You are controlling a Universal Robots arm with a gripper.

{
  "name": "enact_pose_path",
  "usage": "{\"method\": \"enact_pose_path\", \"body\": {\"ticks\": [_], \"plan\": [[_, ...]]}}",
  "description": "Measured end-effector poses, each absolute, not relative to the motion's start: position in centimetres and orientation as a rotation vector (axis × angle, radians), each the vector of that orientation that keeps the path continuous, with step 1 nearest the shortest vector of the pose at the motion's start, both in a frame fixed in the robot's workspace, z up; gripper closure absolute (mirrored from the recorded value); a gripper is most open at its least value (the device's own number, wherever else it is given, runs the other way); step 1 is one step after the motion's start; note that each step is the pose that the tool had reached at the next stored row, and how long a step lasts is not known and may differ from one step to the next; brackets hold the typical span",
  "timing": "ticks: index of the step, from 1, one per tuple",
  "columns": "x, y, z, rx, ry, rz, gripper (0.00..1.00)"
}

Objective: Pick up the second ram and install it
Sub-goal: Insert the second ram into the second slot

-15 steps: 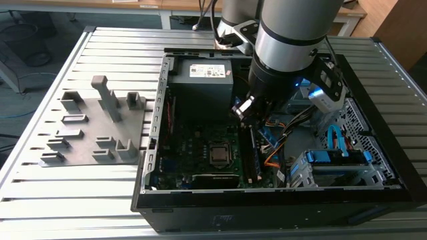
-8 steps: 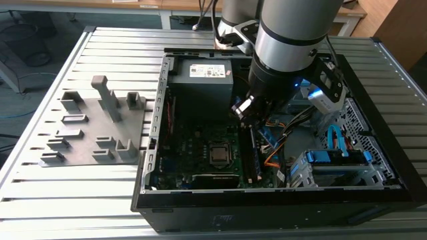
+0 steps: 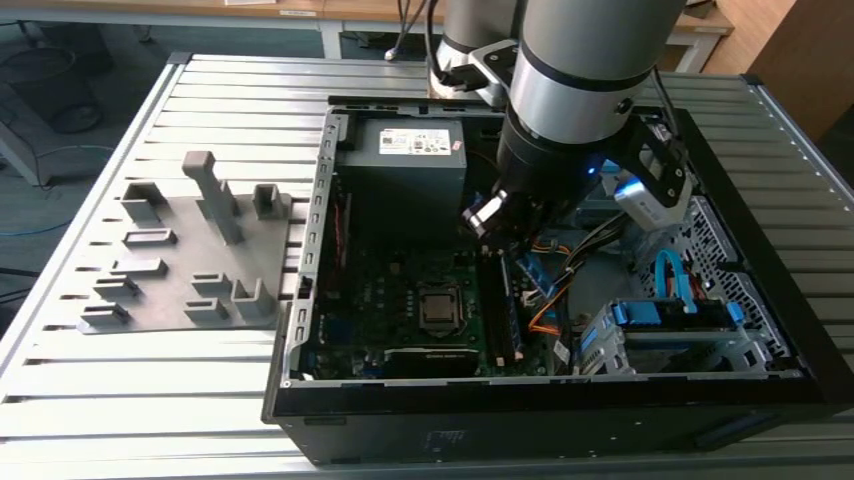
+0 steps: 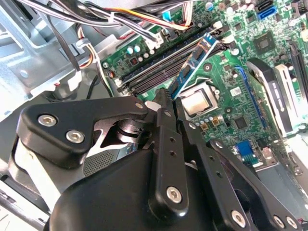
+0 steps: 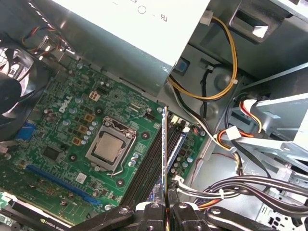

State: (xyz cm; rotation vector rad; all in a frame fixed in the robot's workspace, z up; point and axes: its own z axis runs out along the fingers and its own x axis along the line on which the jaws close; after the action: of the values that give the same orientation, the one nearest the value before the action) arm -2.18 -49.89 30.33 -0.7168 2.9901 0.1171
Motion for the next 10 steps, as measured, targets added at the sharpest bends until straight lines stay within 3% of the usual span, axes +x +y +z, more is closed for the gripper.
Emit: {"method": "enact_pose_path", "body": {"ticks": [10], "plan": [[-2.18,-49.89,30.33,-0.657,3.002,0.115,0.86]]}}
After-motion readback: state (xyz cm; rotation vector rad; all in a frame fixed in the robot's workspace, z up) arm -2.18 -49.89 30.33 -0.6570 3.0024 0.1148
